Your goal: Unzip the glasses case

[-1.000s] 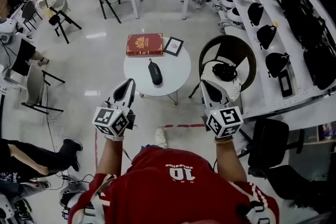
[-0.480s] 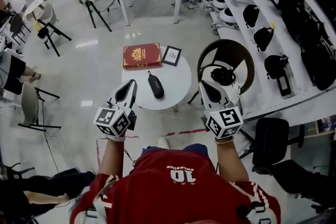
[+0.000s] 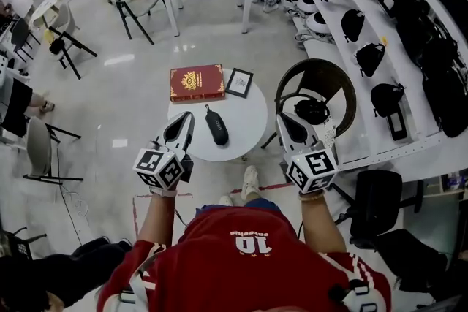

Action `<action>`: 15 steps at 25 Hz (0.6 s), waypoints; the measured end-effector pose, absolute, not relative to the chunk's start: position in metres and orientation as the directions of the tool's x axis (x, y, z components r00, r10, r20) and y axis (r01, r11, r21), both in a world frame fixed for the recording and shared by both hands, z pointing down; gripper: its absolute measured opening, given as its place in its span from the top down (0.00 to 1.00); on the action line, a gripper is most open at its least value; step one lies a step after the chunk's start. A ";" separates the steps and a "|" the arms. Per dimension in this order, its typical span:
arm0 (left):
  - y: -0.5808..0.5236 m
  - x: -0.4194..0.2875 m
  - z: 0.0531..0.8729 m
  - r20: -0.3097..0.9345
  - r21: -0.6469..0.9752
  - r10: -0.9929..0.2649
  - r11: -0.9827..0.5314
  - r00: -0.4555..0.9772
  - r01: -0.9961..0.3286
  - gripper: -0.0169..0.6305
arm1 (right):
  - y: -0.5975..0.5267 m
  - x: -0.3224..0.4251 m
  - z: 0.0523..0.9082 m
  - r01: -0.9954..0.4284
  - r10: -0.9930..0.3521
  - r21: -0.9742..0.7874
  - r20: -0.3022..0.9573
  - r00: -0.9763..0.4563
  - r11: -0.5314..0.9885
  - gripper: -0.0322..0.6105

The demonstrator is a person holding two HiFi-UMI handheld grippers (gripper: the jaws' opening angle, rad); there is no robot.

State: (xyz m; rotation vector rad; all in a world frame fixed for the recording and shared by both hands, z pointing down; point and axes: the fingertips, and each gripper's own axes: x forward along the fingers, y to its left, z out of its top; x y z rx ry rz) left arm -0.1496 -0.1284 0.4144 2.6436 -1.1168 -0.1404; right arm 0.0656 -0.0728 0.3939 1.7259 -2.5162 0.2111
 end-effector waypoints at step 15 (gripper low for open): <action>-0.169 -0.118 0.408 0.042 0.217 -0.716 -0.674 0.696 -0.706 0.91 | -0.124 0.071 0.390 -0.911 -0.903 -0.074 0.121 -0.412 0.405 0.93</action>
